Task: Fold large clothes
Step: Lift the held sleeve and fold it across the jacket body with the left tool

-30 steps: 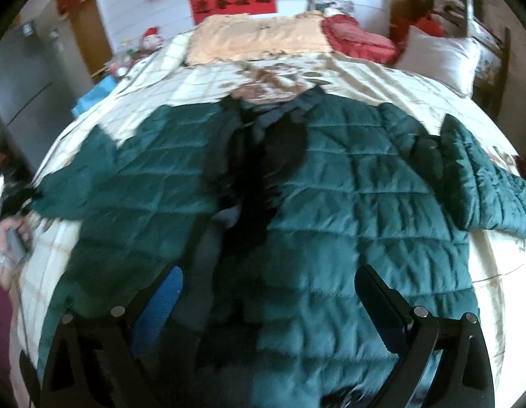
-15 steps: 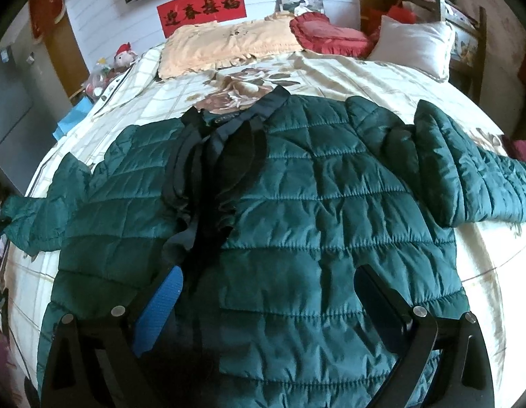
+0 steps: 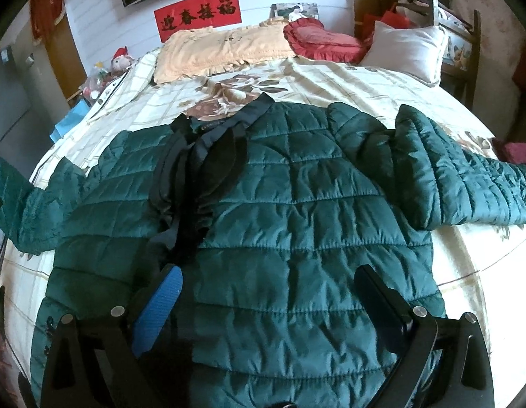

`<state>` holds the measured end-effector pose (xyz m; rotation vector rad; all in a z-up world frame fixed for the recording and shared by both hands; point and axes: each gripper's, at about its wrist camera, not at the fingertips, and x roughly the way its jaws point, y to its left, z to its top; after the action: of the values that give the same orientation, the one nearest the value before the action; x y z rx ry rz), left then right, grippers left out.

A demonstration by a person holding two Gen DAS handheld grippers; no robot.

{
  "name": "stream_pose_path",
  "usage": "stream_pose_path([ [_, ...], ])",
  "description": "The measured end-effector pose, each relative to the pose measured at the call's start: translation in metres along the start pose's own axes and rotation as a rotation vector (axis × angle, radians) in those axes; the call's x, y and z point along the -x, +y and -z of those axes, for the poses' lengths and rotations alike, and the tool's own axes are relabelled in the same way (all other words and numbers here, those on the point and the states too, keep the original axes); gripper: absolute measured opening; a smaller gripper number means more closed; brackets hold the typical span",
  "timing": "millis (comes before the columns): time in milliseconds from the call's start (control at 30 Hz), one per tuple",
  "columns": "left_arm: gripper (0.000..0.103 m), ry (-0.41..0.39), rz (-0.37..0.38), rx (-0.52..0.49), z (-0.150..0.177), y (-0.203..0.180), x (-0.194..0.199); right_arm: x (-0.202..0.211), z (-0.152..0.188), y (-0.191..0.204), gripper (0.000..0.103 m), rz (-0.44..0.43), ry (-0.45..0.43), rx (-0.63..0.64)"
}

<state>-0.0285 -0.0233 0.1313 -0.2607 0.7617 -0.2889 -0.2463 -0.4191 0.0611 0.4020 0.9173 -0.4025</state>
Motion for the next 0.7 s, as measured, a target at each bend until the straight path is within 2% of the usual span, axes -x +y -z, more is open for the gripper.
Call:
stream_pose_path([
  [333, 0.010, 0.057, 0.121, -0.085, 0.021, -0.067, 0.004, -0.008, -0.001, -0.008, 0.100, 0.011, 0.015, -0.007],
  [700, 0.010, 0.097, 0.189, -0.147, 0.042, -0.117, 0.005, -0.011, -0.002, -0.017, 0.100, 0.025, 0.017, -0.011],
])
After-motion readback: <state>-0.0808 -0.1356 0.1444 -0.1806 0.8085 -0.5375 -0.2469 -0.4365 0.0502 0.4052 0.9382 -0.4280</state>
